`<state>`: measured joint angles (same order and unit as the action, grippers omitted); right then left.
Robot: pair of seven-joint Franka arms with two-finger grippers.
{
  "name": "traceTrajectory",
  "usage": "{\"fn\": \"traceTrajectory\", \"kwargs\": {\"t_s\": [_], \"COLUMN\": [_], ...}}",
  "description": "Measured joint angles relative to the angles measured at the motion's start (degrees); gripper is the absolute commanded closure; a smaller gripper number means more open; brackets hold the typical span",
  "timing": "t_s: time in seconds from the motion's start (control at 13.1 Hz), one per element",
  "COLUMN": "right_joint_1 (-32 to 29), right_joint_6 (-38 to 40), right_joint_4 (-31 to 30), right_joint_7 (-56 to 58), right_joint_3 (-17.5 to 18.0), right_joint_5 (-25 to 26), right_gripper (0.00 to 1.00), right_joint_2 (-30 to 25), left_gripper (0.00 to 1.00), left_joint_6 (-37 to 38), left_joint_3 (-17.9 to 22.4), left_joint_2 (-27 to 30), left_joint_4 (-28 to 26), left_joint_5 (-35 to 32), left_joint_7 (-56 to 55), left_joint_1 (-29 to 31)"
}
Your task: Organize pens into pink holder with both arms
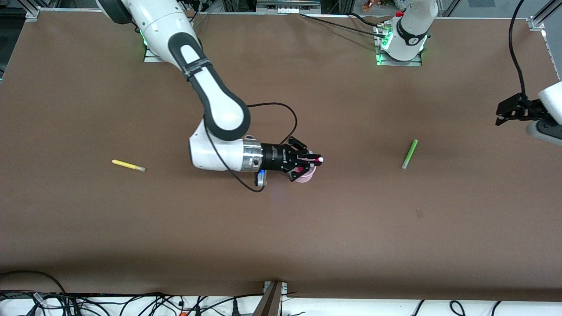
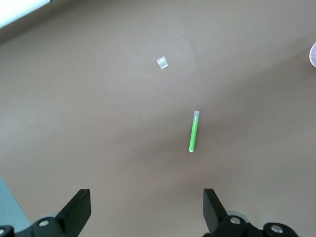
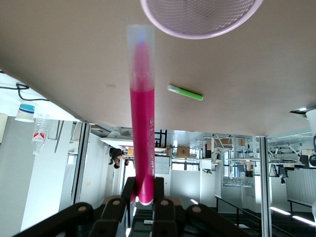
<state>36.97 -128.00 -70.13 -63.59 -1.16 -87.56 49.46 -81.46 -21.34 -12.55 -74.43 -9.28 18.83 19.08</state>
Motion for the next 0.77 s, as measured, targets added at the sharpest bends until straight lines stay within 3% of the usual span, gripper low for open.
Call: {"fn": "traceTrajectory", "kwargs": {"t_s": [0.15,0.31,0.61,0.77], "right_joint_1": [0.1,-0.1,0.9,1.6], "right_joint_6": [-0.2,-0.2,-1.5,-2.5], "right_joint_4": [0.0,0.0,0.0,0.0], "right_joint_7": [0.0,0.1,3.5,3.8], "right_joint_3": [0.0,-0.1,0.0,0.0], "right_joint_5": [-1.3,-3.5,-9.3,-10.1], "right_gripper": [1.0,1.0,0.99,0.95], "right_joint_2": [0.9,1.3,4.0,4.5], "left_gripper": [0.0,0.0,0.0,0.0], "left_joint_6": [-0.5,-3.6,-12.5,-14.1], "left_joint_3": [11.3,17.5,19.0,19.1], "left_joint_2": [2.4,4.9,13.1,14.8], "left_joint_4": [-2.9,-7.5,-20.4,-22.7], "left_joint_5": [4.7,7.3,9.0,9.0], "left_joint_7": [-3.5,-9.1,-12.9,-13.2], "left_joint_1": [-8.0,-13.4,-15.2,-15.2]}}
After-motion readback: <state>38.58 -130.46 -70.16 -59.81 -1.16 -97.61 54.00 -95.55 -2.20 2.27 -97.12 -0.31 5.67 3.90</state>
